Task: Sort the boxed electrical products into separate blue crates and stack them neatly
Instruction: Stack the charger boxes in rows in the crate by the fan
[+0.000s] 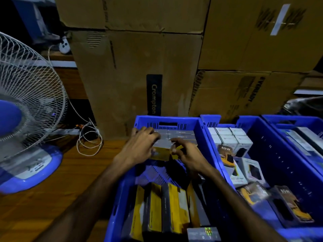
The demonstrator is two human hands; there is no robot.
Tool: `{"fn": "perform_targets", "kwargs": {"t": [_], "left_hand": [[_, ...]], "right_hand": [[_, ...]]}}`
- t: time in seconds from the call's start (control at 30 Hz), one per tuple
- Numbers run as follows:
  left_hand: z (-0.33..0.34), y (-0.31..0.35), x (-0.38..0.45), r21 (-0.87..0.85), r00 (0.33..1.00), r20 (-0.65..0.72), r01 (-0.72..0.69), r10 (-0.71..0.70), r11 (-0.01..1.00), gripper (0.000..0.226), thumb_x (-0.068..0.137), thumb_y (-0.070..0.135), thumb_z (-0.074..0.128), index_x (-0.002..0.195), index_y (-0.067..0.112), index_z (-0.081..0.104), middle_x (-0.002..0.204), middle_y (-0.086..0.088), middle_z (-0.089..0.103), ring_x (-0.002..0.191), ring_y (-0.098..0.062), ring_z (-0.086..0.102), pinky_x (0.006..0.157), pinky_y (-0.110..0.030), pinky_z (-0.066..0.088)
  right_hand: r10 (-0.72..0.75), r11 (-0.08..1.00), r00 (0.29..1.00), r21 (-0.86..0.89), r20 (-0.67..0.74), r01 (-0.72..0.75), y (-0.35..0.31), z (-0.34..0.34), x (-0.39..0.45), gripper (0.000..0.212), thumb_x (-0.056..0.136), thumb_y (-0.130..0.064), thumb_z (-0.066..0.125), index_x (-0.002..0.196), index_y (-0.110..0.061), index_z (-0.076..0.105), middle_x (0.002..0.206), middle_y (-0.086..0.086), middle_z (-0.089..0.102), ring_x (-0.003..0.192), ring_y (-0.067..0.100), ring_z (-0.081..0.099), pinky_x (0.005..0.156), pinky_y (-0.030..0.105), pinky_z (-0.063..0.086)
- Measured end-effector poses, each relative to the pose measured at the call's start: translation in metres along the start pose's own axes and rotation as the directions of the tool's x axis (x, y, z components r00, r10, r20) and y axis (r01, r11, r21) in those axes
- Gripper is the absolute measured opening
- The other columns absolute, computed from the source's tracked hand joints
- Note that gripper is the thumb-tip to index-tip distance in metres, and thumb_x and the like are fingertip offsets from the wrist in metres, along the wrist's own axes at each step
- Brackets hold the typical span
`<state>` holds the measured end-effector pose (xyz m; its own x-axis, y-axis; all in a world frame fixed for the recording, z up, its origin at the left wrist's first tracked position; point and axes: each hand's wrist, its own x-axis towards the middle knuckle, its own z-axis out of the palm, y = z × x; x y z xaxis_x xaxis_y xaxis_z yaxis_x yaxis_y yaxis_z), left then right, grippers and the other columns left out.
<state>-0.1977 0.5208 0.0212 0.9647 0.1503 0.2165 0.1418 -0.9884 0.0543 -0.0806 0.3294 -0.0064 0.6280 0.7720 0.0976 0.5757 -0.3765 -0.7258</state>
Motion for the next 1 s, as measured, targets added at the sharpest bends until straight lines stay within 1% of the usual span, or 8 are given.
{"fn": "perform_targets", "kwargs": {"t": [0.13, 0.27, 0.37, 0.43, 0.5, 0.63, 0.83, 1.0], "left_hand": [[0.026, -0.012, 0.016, 0.065, 0.995, 0.084, -0.051, 0.045, 0.997, 0.049, 0.09, 0.034, 0.073, 0.133, 0.025, 0.051, 0.135, -0.003, 0.052, 0.128, -0.025, 0.049, 0.105, -0.047, 0.033], [0.041, -0.016, 0.036, 0.161, 0.985, 0.166, -0.083, 0.056, 0.984, 0.044, 0.091, 0.039, 0.071, 0.126, 0.021, 0.052, 0.131, -0.009, 0.053, 0.124, -0.03, 0.052, 0.099, -0.046, 0.041], [0.05, -0.02, 0.042, 0.184, 0.977, 0.195, -0.127, 0.09, 0.975, 0.046, 0.091, 0.045, 0.07, 0.124, 0.018, 0.052, 0.126, -0.012, 0.057, 0.117, -0.034, 0.055, 0.091, -0.049, 0.05], [0.057, -0.02, 0.049, 0.186, 0.975, 0.194, -0.149, 0.112, 0.971, 0.048, 0.091, 0.049, 0.069, 0.122, 0.017, 0.052, 0.122, -0.013, 0.059, 0.113, -0.035, 0.057, 0.086, -0.049, 0.051], [0.061, -0.023, 0.051, 0.183, 0.974, 0.204, -0.141, 0.103, 0.973, 0.05, 0.089, 0.051, 0.07, 0.12, 0.017, 0.052, 0.119, -0.012, 0.059, 0.109, -0.034, 0.059, 0.083, -0.047, 0.052], [0.071, -0.018, 0.063, 0.176, 0.966, 0.25, -0.118, 0.071, 0.977, 0.046, 0.086, 0.049, 0.074, 0.113, 0.017, 0.054, 0.113, -0.01, 0.061, 0.104, -0.032, 0.06, 0.082, -0.047, 0.053], [0.08, -0.014, 0.061, 0.157, 0.968, 0.25, -0.041, 0.001, 0.987, 0.031, 0.084, 0.026, 0.079, 0.105, 0.015, 0.059, 0.113, -0.008, 0.056, 0.106, -0.03, 0.057, 0.082, -0.049, 0.058], [0.085, -0.007, 0.06, 0.13, 0.971, 0.222, 0.056, -0.084, 0.99, 0.038, 0.072, 0.022, 0.082, 0.097, 0.02, 0.054, 0.104, -0.006, 0.06, 0.096, -0.029, 0.062, 0.075, -0.043, 0.058]], "right_hand": [[0.006, 0.997, 0.994, -0.077, -0.112, -0.014, 0.015, -0.019, -0.002, 0.052, 0.098, -0.018, 0.061, 0.147, -0.031, 0.05, 0.129, -0.01, 0.068, 0.117, 0.01, 0.065, 0.102, 0.042, 0.054], [-0.009, 0.942, 0.963, -0.324, -0.27, -0.082, 0.034, -0.048, -0.009, 0.047, 0.095, -0.021, 0.065, 0.141, -0.024, 0.058, 0.141, -0.002, 0.061, 0.123, 0.024, 0.062, 0.1, 0.04, 0.052], [0.091, 0.878, 0.967, -0.439, -0.239, -0.191, 0.046, -0.057, -0.017, 0.051, 0.095, -0.031, 0.065, 0.145, -0.026, 0.055, 0.153, -0.002, 0.048, 0.129, 0.027, 0.057, 0.099, 0.039, 0.049], [0.165, 0.846, 0.966, -0.475, -0.201, -0.243, 0.059, -0.058, -0.024, 0.059, 0.096, -0.037, 0.063, 0.152, -0.028, 0.046, 0.161, -0.003, 0.037, 0.137, 0.026, 0.051, 0.106, 0.039, 0.044], [0.189, 0.869, 0.96, -0.42, -0.209, -0.262, 0.063, -0.054, -0.028, 0.061, 0.097, -0.036, 0.063, 0.154, -0.026, 0.044, 0.164, -0.005, 0.033, 0.138, 0.025, 0.05, 0.11, 0.041, 0.041], [0.185, 0.904, 0.948, -0.334, -0.261, -0.268, 0.071, -0.051, -0.026, 0.059, 0.095, -0.028, 0.064, 0.151, -0.022, 0.048, 0.163, -0.007, 0.037, 0.137, 0.026, 0.052, 0.11, 0.044, 0.046], [0.202, 0.913, 0.936, -0.291, -0.288, -0.287, 0.074, -0.051, -0.027, 0.058, 0.094, -0.025, 0.066, 0.15, -0.022, 0.05, 0.163, -0.009, 0.038, 0.137, 0.023, 0.052, 0.112, 0.04, 0.039], [0.204, 0.946, 0.93, -0.182, -0.305, -0.267, 0.074, -0.051, -0.028, 0.054, 0.093, -0.022, 0.069, 0.145, -0.021, 0.056, 0.16, -0.009, 0.041, 0.136, 0.024, 0.052, 0.109, 0.039, 0.042]]}}
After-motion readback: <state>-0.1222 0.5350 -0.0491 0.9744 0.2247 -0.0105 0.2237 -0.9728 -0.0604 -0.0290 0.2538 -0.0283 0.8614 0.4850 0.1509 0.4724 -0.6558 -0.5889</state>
